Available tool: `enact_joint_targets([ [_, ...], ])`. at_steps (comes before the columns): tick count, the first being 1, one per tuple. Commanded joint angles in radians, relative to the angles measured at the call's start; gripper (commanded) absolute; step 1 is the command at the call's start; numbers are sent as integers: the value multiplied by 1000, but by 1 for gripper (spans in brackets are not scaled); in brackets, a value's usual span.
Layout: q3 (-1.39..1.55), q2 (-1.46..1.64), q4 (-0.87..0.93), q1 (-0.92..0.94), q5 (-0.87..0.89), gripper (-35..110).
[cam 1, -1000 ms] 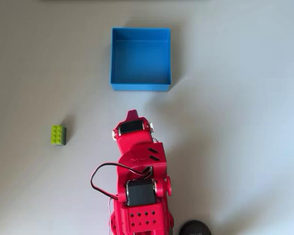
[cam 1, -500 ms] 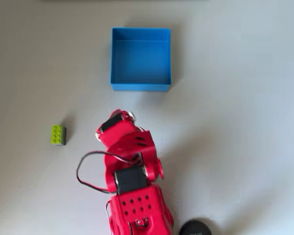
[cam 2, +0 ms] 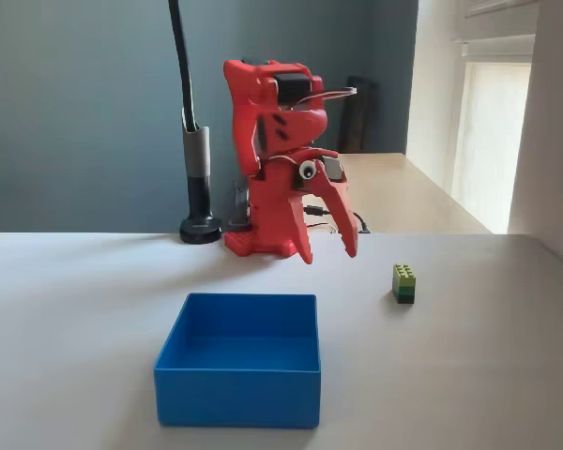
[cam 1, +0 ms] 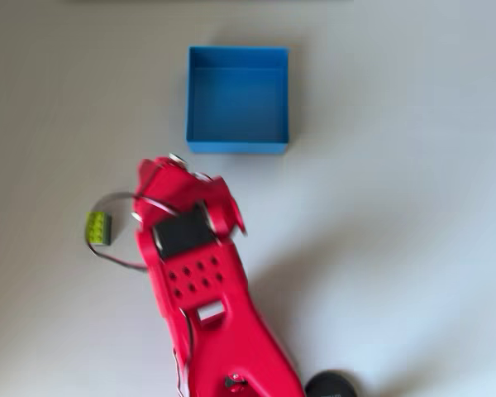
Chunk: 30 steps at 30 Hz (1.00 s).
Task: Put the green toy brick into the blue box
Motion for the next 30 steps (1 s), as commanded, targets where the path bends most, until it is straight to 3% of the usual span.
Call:
enact_joint_targets([
  [1, -178, -95, 84, -55, -57, 30],
  [15, -480, -357, 371, -247, -135, 36],
  [30, -549, -557, 403, -399, -123, 37],
])
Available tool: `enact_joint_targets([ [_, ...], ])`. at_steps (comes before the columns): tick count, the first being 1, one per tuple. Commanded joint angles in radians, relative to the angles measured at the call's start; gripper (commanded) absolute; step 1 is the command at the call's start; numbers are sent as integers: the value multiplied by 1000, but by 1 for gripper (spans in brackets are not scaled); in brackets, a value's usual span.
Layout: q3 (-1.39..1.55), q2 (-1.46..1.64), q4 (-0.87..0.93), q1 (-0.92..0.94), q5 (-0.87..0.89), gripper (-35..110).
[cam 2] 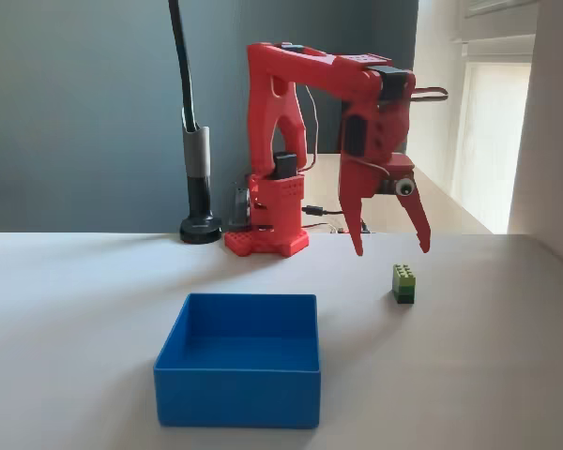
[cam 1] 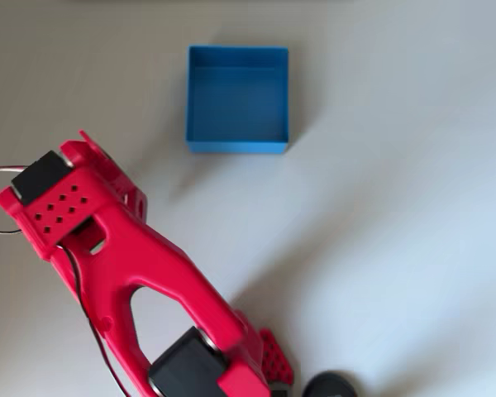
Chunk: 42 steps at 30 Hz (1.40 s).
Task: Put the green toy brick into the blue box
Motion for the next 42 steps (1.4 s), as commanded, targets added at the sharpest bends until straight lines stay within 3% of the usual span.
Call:
enact_joint_targets([
  [1, -55, -5, 11, -29, 0, 37],
  [17, -118, -173, -17, -71, 55, 38],
  [42, -195, -345, -57, -80, 114, 26],
])
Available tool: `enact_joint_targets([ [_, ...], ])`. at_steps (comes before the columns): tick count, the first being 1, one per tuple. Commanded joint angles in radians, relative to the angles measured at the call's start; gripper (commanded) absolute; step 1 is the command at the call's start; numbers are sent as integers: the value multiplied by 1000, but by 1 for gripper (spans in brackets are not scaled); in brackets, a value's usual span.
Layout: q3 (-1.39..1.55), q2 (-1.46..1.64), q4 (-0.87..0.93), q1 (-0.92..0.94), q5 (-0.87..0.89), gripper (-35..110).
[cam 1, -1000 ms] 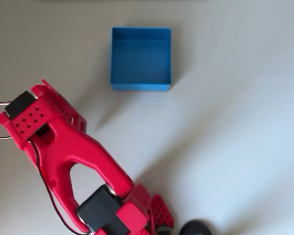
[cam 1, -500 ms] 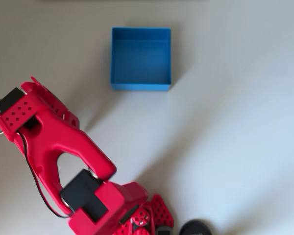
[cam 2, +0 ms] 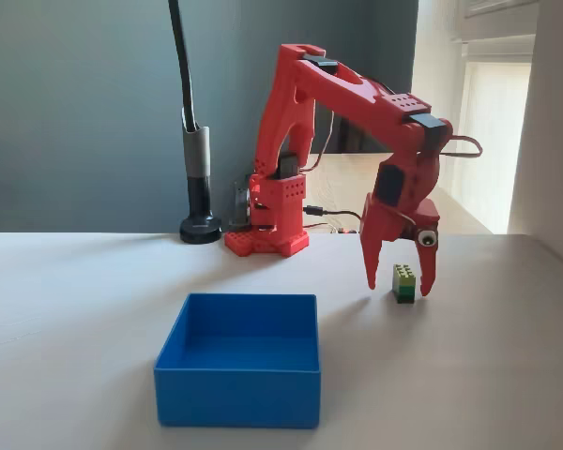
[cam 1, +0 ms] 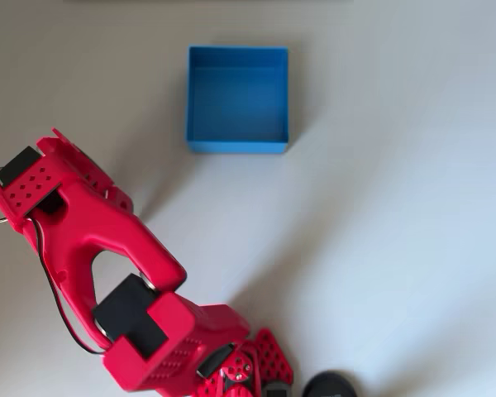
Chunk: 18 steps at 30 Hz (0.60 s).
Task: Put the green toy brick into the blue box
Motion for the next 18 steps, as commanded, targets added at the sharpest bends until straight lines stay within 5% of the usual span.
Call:
enact_joint_targets([
  [1, -29, 17, 0, -28, 9, 24],
  [12, -11, 14, -81, -49, 84, 0],
  [18, -23, 25, -80, -54, 152, 0],
])
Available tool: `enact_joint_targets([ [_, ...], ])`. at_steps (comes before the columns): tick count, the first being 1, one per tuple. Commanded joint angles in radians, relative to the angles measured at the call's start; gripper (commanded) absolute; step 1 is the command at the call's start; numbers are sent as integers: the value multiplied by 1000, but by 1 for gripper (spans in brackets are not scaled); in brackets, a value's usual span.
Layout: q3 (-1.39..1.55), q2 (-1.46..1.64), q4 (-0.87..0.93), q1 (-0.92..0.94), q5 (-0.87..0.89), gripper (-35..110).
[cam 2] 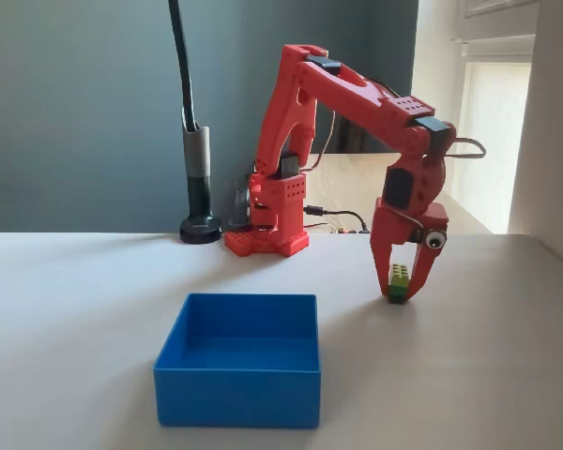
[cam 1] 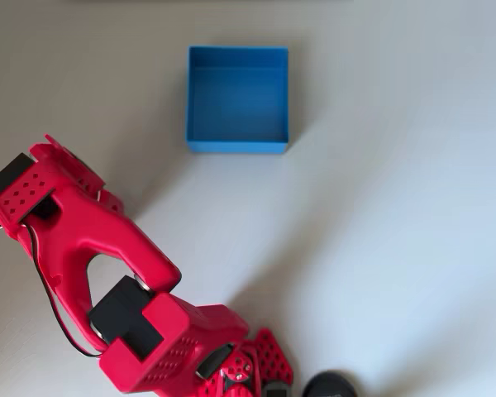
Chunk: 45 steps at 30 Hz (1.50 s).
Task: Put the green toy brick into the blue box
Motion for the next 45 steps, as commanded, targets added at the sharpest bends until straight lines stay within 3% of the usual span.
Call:
enact_joint_targets([
  [1, -23, 35, 9, -25, 26, 0],
  [8, -156, 66, 114, -14, 135, 0],
  [20, -167, 446, 121, 41, 253, 0],
  [34, 114, 788, 12, 393, 252, 0],
  [45, 219, 815, -101, 715, 221, 0],
])
